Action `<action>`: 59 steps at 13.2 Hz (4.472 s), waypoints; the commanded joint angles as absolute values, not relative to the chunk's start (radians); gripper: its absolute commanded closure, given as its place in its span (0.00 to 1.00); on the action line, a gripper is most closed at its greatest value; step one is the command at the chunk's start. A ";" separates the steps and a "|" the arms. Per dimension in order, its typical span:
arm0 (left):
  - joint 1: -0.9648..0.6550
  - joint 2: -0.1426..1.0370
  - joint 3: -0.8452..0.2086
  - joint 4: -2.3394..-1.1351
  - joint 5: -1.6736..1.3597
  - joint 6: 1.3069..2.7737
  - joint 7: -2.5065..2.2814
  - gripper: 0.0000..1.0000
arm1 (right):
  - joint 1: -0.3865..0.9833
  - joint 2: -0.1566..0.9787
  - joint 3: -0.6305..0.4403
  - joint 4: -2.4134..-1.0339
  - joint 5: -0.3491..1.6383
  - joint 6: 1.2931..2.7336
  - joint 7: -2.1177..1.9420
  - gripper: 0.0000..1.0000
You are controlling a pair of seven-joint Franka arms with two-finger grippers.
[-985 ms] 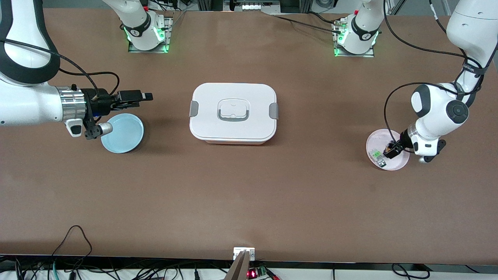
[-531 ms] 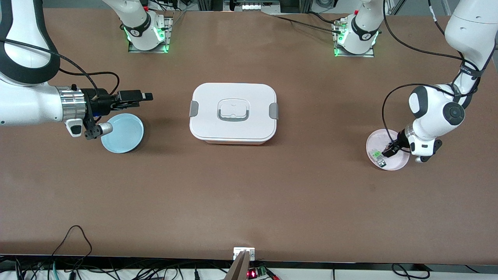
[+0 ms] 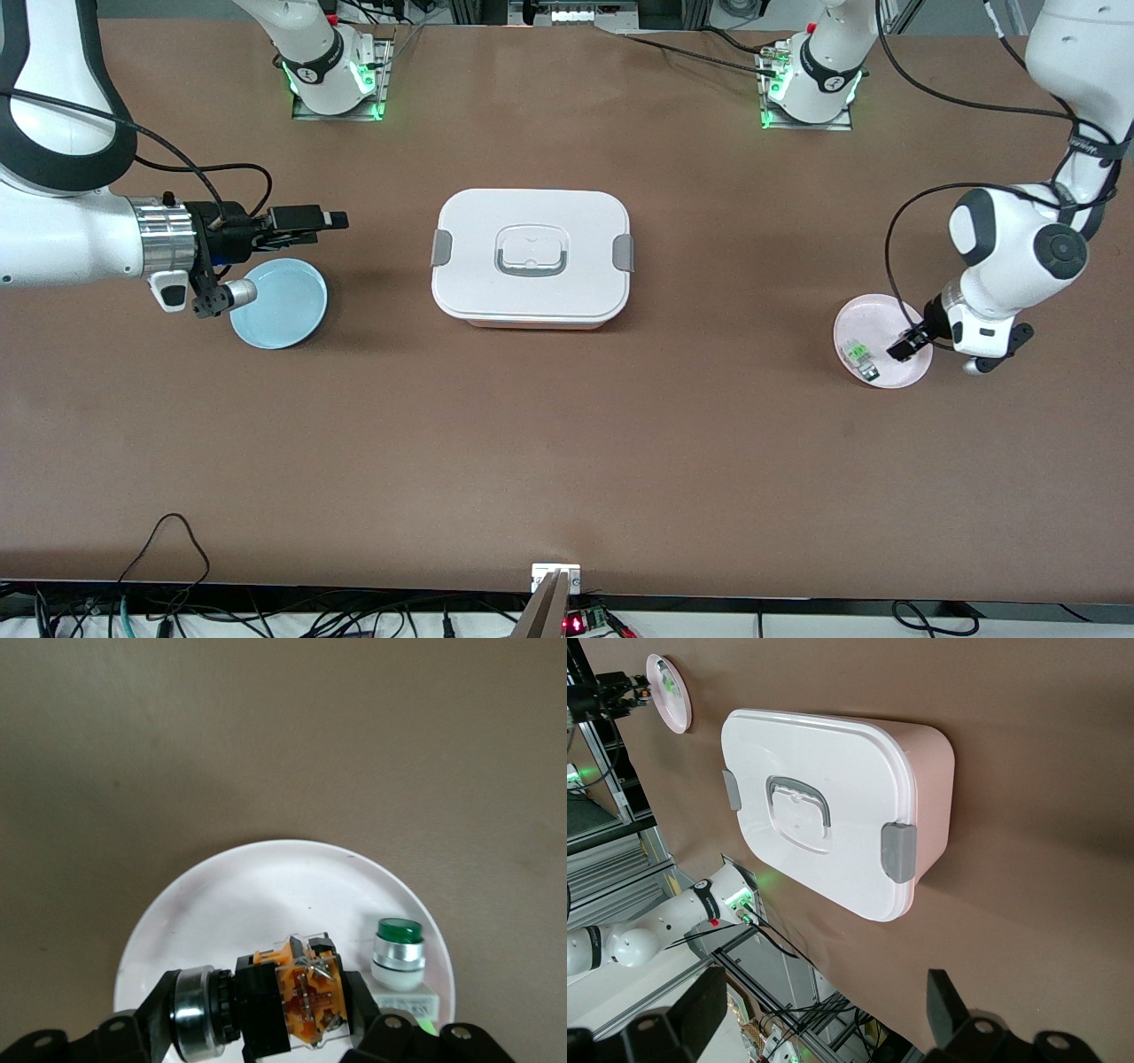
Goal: Transfer orange switch to right arm and place
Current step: 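Lift the switch with the left gripper toward the right gripper, then grasp the switch with the right gripper from the left gripper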
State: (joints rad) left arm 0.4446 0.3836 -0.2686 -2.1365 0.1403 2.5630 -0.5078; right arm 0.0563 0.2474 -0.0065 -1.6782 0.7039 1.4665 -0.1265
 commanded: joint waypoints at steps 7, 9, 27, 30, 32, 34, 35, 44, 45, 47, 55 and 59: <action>0.457 0.322 -0.337 -1.950 0.037 2.182 -0.039 0.91 | 0.055 0.230 -0.011 -1.707 0.715 1.453 -0.123 0.00; 0.454 0.330 -0.354 -1.907 -0.038 2.122 0.082 0.91 | 0.057 0.233 -0.009 -1.707 0.721 1.460 -0.121 0.00; 0.414 0.522 -0.916 -1.681 -0.507 2.069 0.571 1.00 | 0.071 0.253 0.090 -1.887 1.370 1.726 0.040 0.00; 0.338 0.525 -0.916 -1.681 -0.731 2.176 0.722 1.00 | 0.071 0.259 0.118 -1.887 1.408 1.730 0.122 0.00; 0.261 0.525 -0.914 -1.684 -0.859 2.302 0.846 1.00 | 0.071 0.261 0.132 -1.887 1.427 1.732 0.153 0.00; 0.220 0.557 -0.916 -1.683 -0.929 2.367 0.984 1.00 | 0.071 0.264 0.136 -1.887 1.468 1.733 0.181 0.00; 0.198 0.557 -0.916 -1.683 -0.986 2.400 1.073 1.00 | 0.072 0.270 0.140 -1.887 1.479 1.735 0.189 0.00; 0.089 0.603 -0.908 -1.680 -1.456 2.517 1.540 1.00 | 0.077 0.272 0.147 -1.913 1.543 1.735 0.307 0.00; 0.087 0.617 -0.907 -1.661 -1.448 2.517 1.542 1.00 | 0.077 0.272 0.149 -1.913 1.543 1.733 0.308 0.00; 0.072 0.633 -0.902 -1.640 -1.451 2.517 1.540 1.00 | 0.077 0.268 0.182 -1.913 1.543 1.744 0.346 0.00; 0.066 0.643 -0.902 -1.628 -1.454 2.517 1.540 1.00 | 0.077 0.281 0.212 -1.939 1.589 1.747 0.397 0.00; 0.066 0.643 -0.902 -1.628 -1.456 2.517 1.540 1.00 | 0.086 0.296 0.212 -1.936 1.615 1.753 0.388 0.00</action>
